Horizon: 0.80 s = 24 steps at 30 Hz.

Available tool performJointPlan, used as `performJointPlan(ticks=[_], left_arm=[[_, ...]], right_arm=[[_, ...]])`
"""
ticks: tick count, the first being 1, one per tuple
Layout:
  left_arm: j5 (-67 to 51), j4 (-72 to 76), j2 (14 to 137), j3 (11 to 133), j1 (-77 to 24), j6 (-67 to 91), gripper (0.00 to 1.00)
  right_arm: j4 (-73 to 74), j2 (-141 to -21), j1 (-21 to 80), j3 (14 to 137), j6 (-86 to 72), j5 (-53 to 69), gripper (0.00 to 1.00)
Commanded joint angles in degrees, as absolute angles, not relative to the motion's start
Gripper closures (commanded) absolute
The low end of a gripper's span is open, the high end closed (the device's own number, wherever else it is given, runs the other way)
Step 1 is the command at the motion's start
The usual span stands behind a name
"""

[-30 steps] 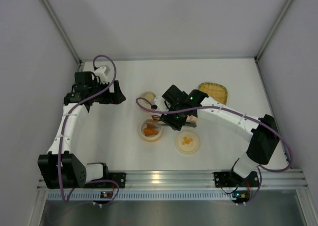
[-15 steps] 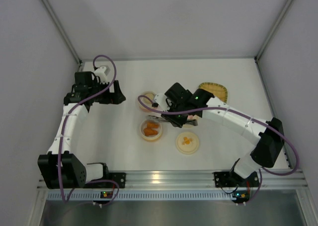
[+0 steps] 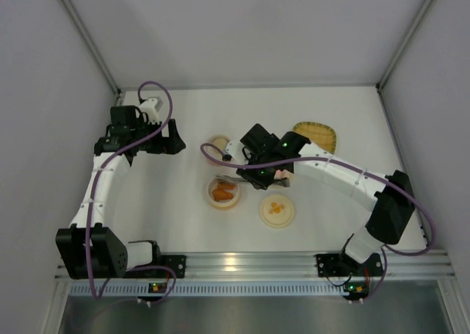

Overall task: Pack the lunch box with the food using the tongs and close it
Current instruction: Adjust the fake food in the packing box.

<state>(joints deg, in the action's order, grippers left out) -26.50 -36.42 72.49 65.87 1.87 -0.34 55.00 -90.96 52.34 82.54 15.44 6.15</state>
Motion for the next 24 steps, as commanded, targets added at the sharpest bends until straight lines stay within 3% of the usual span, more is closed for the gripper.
performJointPlan(ticks=[1,15,24], left_arm=[[-26.81,-33.93,71.72,66.09,2.20,-1.32,0.02],[-26.98,-33.14,72.33,65.57,2.20,-1.32,0.02],[-27.07,-33.40,71.63,65.57,2.20,-1.41,0.02]], right_arm=[[51.86,-92.20,53.79,82.36,16.08,6.59,0.77],[51.24,-94.13,54.49,79.63,15.56,6.94,0.77],[51.33,-86.84,54.49,82.70,16.61,7.91,0.70]])
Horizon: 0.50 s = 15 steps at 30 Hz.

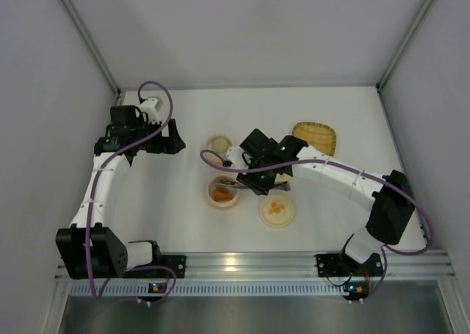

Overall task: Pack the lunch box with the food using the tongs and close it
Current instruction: Adjust the fake food in the packing box.

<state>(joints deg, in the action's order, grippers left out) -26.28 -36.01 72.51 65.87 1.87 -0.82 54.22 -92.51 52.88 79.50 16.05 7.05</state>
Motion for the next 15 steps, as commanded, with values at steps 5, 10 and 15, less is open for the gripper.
performJointPlan(ticks=[5,10,15], left_arm=[[-27.07,-33.49,71.46,65.92,2.20,-1.41,0.02],[-26.89,-33.75,71.46,66.18,2.20,-1.58,0.02],[-26.72,-33.93,71.46,66.18,2.20,-1.67,0.02]], right_arm=[[51.94,-85.43,54.40,83.41,17.93,7.91,0.68],[52.12,-85.69,54.49,83.14,19.33,9.75,0.62],[55.01,-87.19,54.49,84.20,21.53,12.04,0.61]])
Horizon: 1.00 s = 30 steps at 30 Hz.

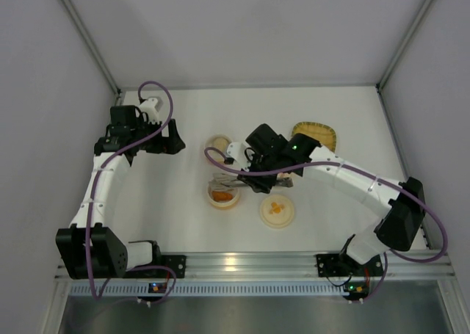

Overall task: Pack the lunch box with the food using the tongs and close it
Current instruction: Adjust the fake food in the packing box.

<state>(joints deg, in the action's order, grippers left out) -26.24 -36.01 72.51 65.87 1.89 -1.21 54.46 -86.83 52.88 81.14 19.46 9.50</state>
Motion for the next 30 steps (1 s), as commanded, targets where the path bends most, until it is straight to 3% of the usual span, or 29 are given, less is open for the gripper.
performJointPlan(ticks=[1,30], left_arm=[[-26.81,-33.93,71.54,66.18,2.20,-1.67,0.02],[-26.45,-33.49,71.28,64.95,2.20,-2.46,0.02]], right_arm=[[55.28,-87.45,54.49,84.20,21.79,12.04,0.61],[51.86,-92.46,54.93,79.37,23.99,8.35,0.58]])
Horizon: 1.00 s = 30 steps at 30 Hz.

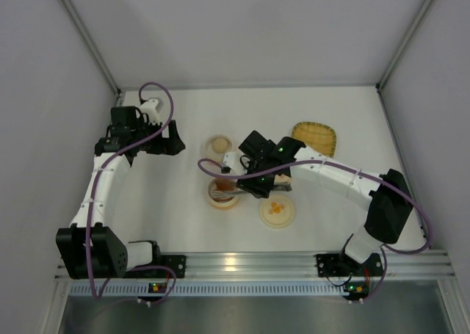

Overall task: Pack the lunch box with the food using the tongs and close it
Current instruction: Adjust the fake food in the packing box.

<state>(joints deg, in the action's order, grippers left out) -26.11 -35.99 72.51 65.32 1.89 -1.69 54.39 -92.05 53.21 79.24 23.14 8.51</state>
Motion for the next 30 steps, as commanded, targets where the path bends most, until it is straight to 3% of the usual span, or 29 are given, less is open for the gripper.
performJointPlan(ticks=[1,30], left_arm=[[-26.46,-33.57,71.19,64.95,2.20,-2.55,0.02],[-26.37,-33.40,71.46,64.86,2.20,-2.81,0.02]], right_arm=[[51.77,-92.46,55.02,79.37,24.08,8.35,0.58],[51.77,-93.08,57.57,78.40,26.81,6.15,0.68]])
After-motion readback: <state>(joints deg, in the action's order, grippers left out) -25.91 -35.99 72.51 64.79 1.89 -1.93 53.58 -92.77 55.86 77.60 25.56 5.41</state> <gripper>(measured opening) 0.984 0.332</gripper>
